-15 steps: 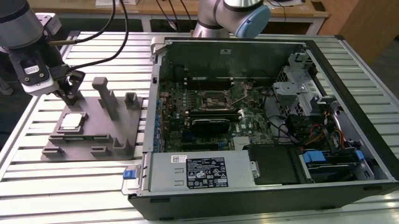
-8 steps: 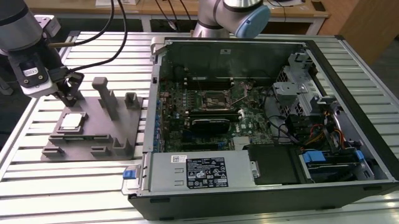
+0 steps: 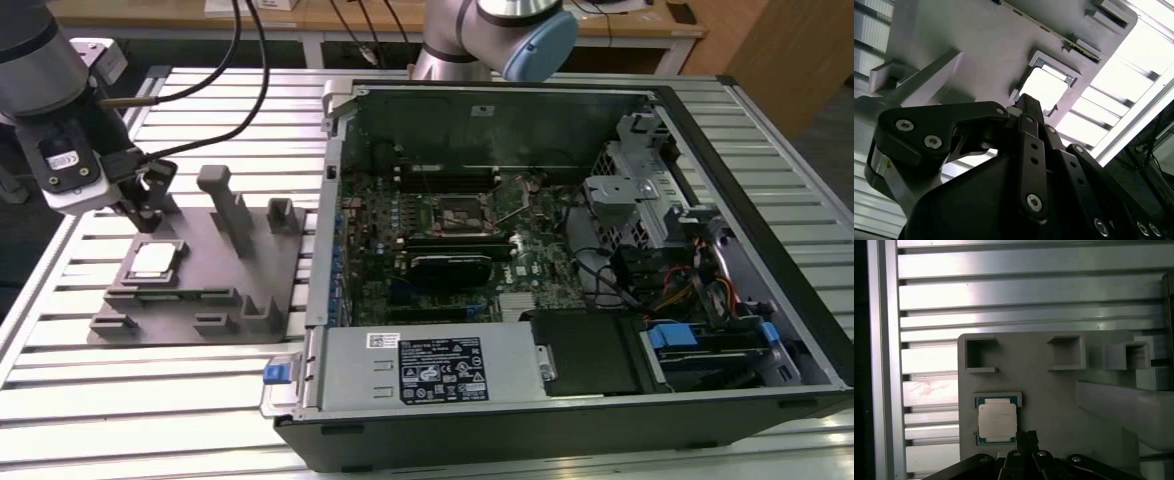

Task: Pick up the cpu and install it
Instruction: 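Pick up the cpu and move it towards the insertion slot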

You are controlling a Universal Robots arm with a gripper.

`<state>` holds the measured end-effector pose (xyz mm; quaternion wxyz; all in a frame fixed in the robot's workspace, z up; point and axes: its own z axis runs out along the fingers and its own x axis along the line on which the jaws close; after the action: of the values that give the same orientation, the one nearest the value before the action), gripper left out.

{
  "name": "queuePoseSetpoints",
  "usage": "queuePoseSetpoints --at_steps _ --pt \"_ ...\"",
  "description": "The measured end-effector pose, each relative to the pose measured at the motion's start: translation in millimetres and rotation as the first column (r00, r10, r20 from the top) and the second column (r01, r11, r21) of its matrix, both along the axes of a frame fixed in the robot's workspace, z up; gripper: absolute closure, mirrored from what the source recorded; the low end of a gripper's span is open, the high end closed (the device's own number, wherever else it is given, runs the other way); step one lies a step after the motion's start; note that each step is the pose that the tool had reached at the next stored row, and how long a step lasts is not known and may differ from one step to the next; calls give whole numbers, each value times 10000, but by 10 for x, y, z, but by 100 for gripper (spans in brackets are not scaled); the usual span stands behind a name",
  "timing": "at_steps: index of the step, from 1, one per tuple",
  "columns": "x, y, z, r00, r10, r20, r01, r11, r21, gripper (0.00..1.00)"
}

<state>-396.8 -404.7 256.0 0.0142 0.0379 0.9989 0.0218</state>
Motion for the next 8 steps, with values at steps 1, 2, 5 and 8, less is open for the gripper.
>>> queuePoseSetpoints --at_steps 1,2,5,8 --pt "-3 -2 -8 10000 -1 0 1 10000 0 89" --pt "-6 -4 -16 10000 -1 0 1 10000 0 89" --pt "-17 -6 -47 10000 0 0 0 10000 -1 89" --pt "-35 -7 -78 10000 -2 0 2 10000 -3 89"
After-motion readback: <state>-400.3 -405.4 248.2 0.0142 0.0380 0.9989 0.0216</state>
